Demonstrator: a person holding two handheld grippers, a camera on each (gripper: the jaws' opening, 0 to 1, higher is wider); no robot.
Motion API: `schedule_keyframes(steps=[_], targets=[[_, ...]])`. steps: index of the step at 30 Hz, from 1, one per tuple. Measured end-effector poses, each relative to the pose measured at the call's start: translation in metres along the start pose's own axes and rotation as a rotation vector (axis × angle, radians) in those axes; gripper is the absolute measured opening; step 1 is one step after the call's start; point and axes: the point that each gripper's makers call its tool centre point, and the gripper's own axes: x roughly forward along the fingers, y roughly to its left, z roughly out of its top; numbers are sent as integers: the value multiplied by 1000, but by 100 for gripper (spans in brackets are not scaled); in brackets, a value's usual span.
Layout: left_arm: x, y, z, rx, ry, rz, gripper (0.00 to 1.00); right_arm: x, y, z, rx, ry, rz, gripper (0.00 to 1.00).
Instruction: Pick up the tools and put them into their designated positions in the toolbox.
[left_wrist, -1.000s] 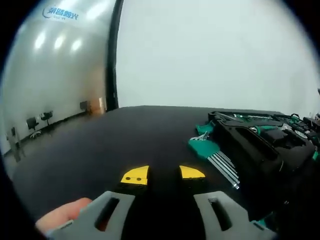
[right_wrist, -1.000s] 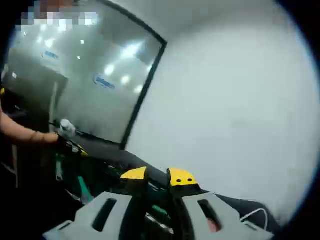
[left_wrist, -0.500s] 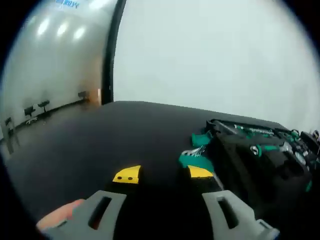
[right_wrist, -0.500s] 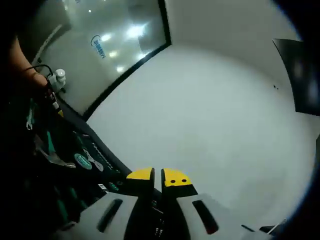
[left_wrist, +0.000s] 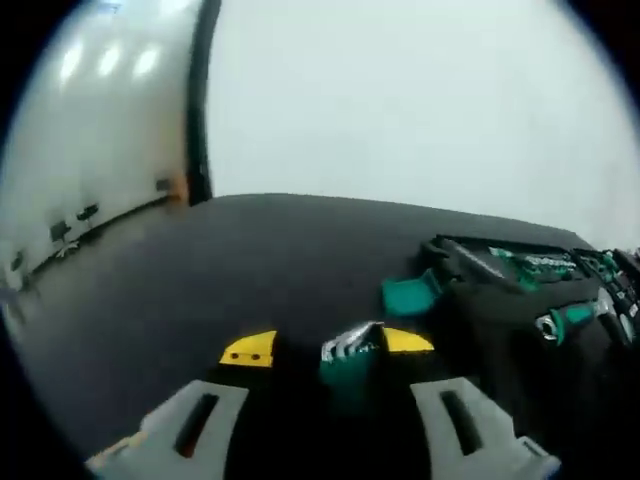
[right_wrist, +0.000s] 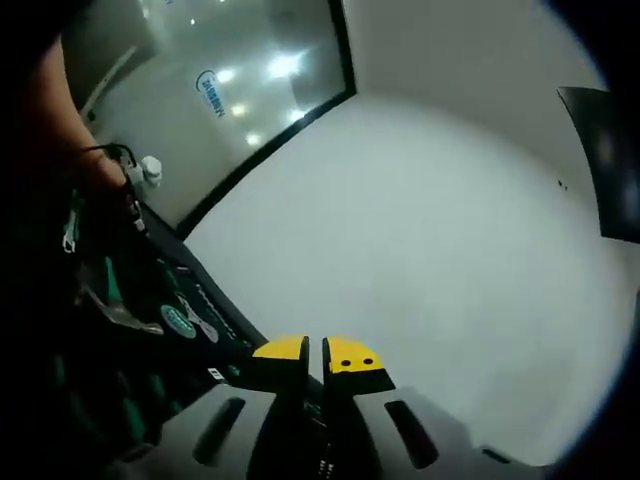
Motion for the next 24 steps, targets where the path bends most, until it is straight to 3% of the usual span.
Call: schedule_keyframes(steps=[1,2,4,6,7,8,9,11,12,14,15,16,18,21,22,23,24], targets=[[0,11,-1,-54,2,32,14,1,1,-2,1,0,0,4],[0,14,-2,-90,7,18,10,1,1,-2,3,0,2,4],[-1,9,-4,-133,18,-71,10,1,2,-3,2,8,6,4],[-6,15,-2,-143,32,-91,13,2,2,-4,4,13,6,4],[-10,12,2,-144,14,-131,13,2,2,-4,7,13,6,4],[-13,14,10,-198,-13,-147,13,1,2,-4,12,12,5,4],[-13,21,16,-217,-28,-149,13,1,1,-4,14,12,5,4],[-17,31,37,-244,-132,-155,11,2,3,-5,17,16,9,4],[-18,31,39,-250,-143,-168,10,2,4,-5,14,17,12,4],[-19,17,35,-180,-116,-241,9,3,5,-4,8,14,16,4],[-18,15,30,-142,-89,-237,9,3,6,-4,7,13,16,4],[-14,17,26,-74,-72,-201,9,3,6,-4,5,11,17,4],[-6,16,24,20,-97,-176,8,3,7,-5,4,14,21,4],[6,20,-6,100,39,-115,0,4,8,-6,1,21,25,4],[10,27,-2,141,-1,-62,0,4,8,-7,0,22,27,4],[12,22,5,201,-84,-82,0,4,9,-7,-1,23,28,4],[12,20,6,235,-98,-88,0,4,9,-7,-2,23,29,4]])
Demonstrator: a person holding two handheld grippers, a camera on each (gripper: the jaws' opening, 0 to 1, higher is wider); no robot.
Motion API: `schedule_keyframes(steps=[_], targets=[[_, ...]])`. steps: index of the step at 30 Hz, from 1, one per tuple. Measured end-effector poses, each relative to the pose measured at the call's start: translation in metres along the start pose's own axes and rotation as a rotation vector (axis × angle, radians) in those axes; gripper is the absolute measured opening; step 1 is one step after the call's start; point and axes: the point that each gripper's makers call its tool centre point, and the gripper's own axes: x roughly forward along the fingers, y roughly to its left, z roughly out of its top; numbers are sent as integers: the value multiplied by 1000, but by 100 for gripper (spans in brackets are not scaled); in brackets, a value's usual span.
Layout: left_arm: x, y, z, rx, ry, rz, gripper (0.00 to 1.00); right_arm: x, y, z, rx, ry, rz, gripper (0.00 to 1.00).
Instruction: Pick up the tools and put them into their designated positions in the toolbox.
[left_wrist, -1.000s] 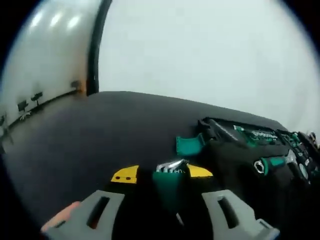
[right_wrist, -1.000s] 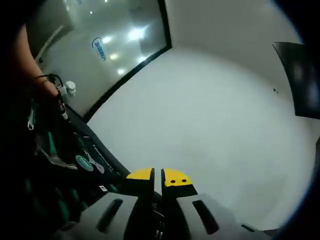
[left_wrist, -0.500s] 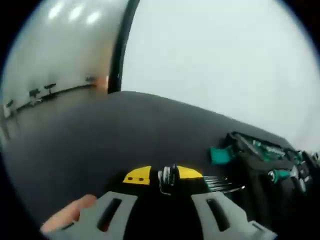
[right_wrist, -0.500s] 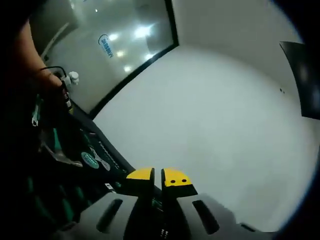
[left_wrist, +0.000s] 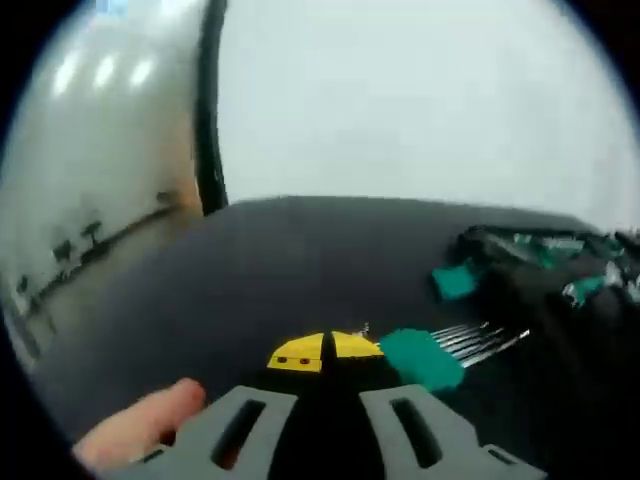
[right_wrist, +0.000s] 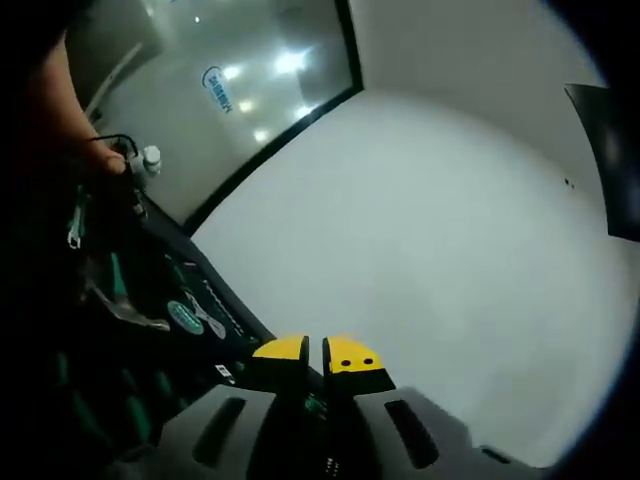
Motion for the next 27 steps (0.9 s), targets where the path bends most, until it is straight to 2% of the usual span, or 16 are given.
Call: schedule_keyframes(steps=[2,3,4,5,6,8,9,10,13,14,16,19,21,22,24,27], targets=[[-4,3,-1,-29,21,5,0,0,0,-1,-4,3,-1,4],[-11,12,2,-173,19,56,0,0,0,-1,-5,4,-1,4],[-12,11,13,-252,-46,29,0,1,0,-2,-4,6,0,4],[-13,3,29,-292,-127,-38,0,1,1,-2,-5,10,1,4],[-12,-1,30,-255,-132,-52,0,1,1,-3,-6,10,1,4],[-10,-8,24,-94,-100,-35,0,2,1,-2,-7,10,2,4],[-8,-9,16,-42,-60,-6,0,2,2,-2,-8,9,5,4],[-6,-11,12,-32,-45,-10,0,2,2,-2,-10,8,7,4],[-7,-17,6,-44,-50,-8,0,3,5,-3,-18,13,16,4],[-2,-13,7,-38,-60,-7,0,3,6,-4,-23,16,17,4],[-1,-16,9,7,-50,-1,0,3,5,-4,-23,13,15,4],[4,-19,13,128,-55,-1,0,4,5,-4,-20,15,15,4],[1,-15,12,62,6,15,0,4,5,-4,-24,15,14,4],[0,-17,17,-60,-14,-9,1,4,5,-4,-22,14,14,4],[-3,-17,27,-153,-66,-34,6,3,4,-4,-17,13,11,4],[-5,-32,33,-189,-93,-106,25,3,2,-5,-13,16,8,4]])
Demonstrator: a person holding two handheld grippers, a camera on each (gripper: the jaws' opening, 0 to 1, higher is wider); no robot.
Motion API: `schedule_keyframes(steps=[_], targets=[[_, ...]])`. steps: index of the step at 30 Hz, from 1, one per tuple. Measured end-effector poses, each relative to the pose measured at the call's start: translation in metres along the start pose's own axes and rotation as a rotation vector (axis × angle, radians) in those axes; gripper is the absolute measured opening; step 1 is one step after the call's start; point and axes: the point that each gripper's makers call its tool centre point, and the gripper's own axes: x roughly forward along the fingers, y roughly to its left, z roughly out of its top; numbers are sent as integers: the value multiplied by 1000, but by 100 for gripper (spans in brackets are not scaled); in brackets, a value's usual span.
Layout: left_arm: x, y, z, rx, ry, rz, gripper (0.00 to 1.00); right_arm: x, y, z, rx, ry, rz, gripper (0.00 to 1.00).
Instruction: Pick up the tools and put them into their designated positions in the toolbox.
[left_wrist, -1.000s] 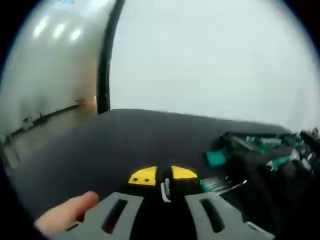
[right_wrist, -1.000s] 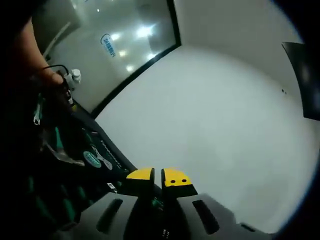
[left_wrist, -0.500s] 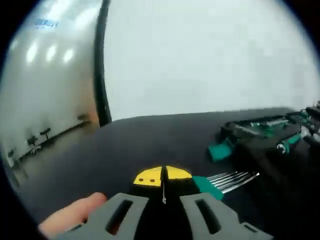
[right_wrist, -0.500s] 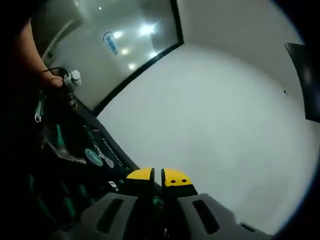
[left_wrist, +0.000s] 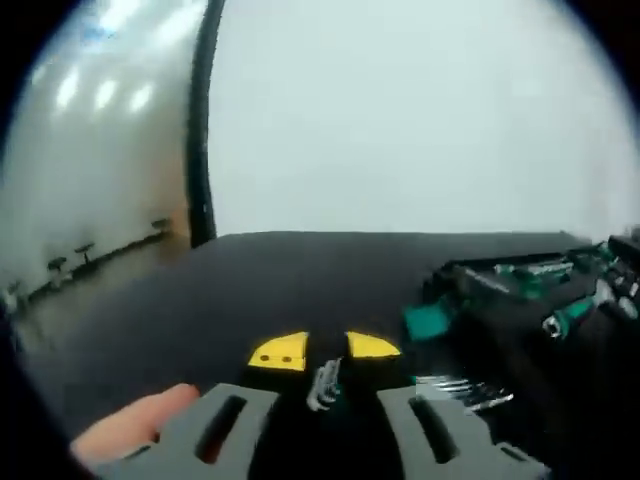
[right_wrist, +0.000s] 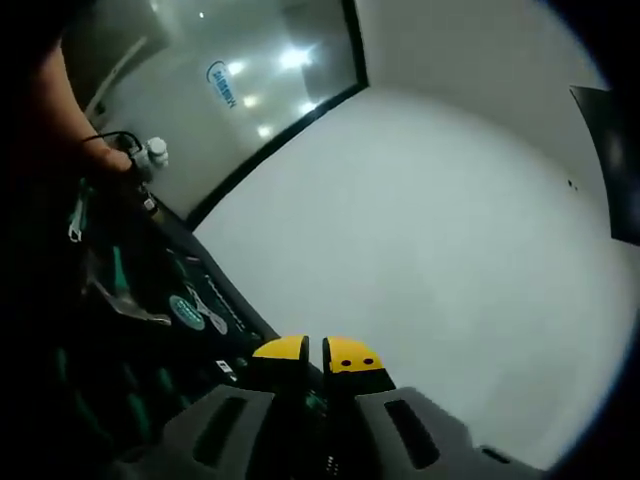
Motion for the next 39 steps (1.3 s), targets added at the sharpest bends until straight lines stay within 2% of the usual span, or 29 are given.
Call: schedule_keyframes(steps=[2,3,4,5,6,8,9,11,13,14,15,17,18,22,23,24,25,27,31,34,36,37,39], targets=[[7,-3,-8,55,23,-3,32,0,1,0,1,0,3,4],[14,8,-25,103,105,49,35,0,1,1,-1,-2,4,4],[15,12,-31,110,138,65,27,0,1,1,-3,-4,6,4],[20,12,-25,-45,68,79,14,0,2,2,-3,-6,7,4],[20,16,-27,-48,87,69,6,0,2,2,-2,-8,8,4],[16,18,-26,26,109,72,4,-1,1,2,1,-8,8,4],[14,19,-25,54,101,83,3,-1,1,2,2,-8,7,4],[6,16,-22,61,78,92,3,-1,0,2,8,-7,5,4],[-6,20,-9,90,33,126,3,-1,-1,1,12,-5,4,4],[-14,21,1,126,-4,139,3,-1,0,1,12,-5,6,4],[-21,21,7,155,-16,152,3,-1,0,2,12,-7,7,4],[-41,22,28,237,-77,194,3,-2,1,3,12,-12,10,4],[-42,29,41,284,-114,205,3,-2,1,3,11,-13,11,4],[-80,20,88,390,-239,249,3,-2,2,4,11,-16,16,4],[-80,10,102,414,-275,224,3,-2,3,4,10,-16,17,4],[-92,1,118,452,-314,224,3,-2,3,5,9,-16,18,4],[-100,-2,127,466,-333,219,3,-2,4,5,8,-16,20,4],[-114,-23,148,514,-391,186,3,-2,4,5,8,-18,22,4],[-132,-71,169,602,-444,104,3,-1,6,4,44,-15,37,4],[-139,-104,168,620,-448,38,3,-1,4,1,100,-5,43,4],[-139,-127,165,586,-454,-37,3,-3,-2,-2,197,-3,38,4],[-142,-139,162,566,-456,-63,3,-4,-7,-4,257,-1,35,4],[-139,-171,146,556,-410,-167,3,-7,-16,-5,322,-5,23,4]])
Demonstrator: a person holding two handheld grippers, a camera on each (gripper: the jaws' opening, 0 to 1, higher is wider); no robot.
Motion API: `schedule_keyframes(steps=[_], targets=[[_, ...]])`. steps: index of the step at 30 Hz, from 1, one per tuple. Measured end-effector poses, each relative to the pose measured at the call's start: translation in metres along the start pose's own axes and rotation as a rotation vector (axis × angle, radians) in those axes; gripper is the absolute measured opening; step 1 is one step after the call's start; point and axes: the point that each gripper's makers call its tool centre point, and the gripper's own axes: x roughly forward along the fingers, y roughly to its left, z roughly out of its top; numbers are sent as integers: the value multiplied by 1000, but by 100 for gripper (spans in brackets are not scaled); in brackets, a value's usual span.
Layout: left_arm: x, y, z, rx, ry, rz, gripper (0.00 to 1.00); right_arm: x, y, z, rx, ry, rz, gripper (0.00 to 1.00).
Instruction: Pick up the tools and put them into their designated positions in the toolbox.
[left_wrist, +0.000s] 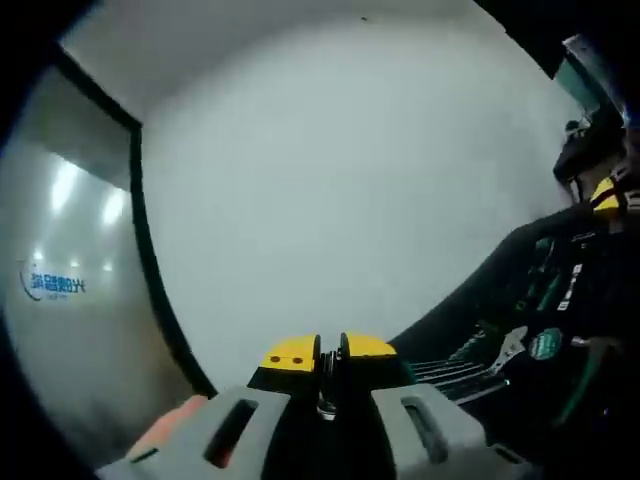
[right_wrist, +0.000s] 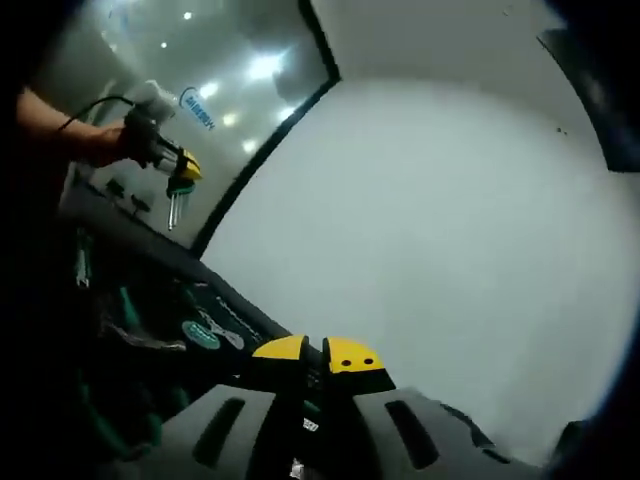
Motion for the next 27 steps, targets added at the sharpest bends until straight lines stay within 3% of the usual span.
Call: schedule_keyframes(steps=[1,3,5,8,9,11,13,15,16,19,20,23,25,27], targets=[[2,-19,0,-26,12,-47,3,-3,-10,3,20,-12,-25,4],[5,-42,-1,2,27,-106,3,-9,-25,6,22,-19,-64,4],[6,-63,-3,18,55,-161,3,-17,-46,6,-44,-1,-118,4],[8,-79,-7,-5,78,-201,3,-30,-78,3,-93,-4,-198,4],[9,-83,-9,-10,85,-211,3,-35,-90,-5,-115,14,-228,4],[6,-85,-21,-56,158,-216,3,-42,-106,-25,-140,69,-274,4],[5,-77,-34,-120,204,-195,4,-46,-113,-37,-39,119,-297,4],[-1,-66,-56,-199,289,-135,4,-45,-114,-28,-4,52,-303,4],[-5,-59,-72,-247,349,-98,4,-45,-114,-26,-17,53,-303,4],[-6,-52,-94,-301,398,-77,4,-37,-100,-25,-96,63,-262,4],[-8,-52,-100,-269,416,-110,4,-37,-97,-24,-104,62,-252,4],[-13,-66,-94,-391,419,-273,4,-38,-90,-20,-116,47,-233,4],[-22,-72,-99,-406,498,-364,4,-38,-85,-19,-120,46,-216,4],[-24,-76,-105,-401,545,-400,5,-37,-83,-19,-133,50,-208,4]])
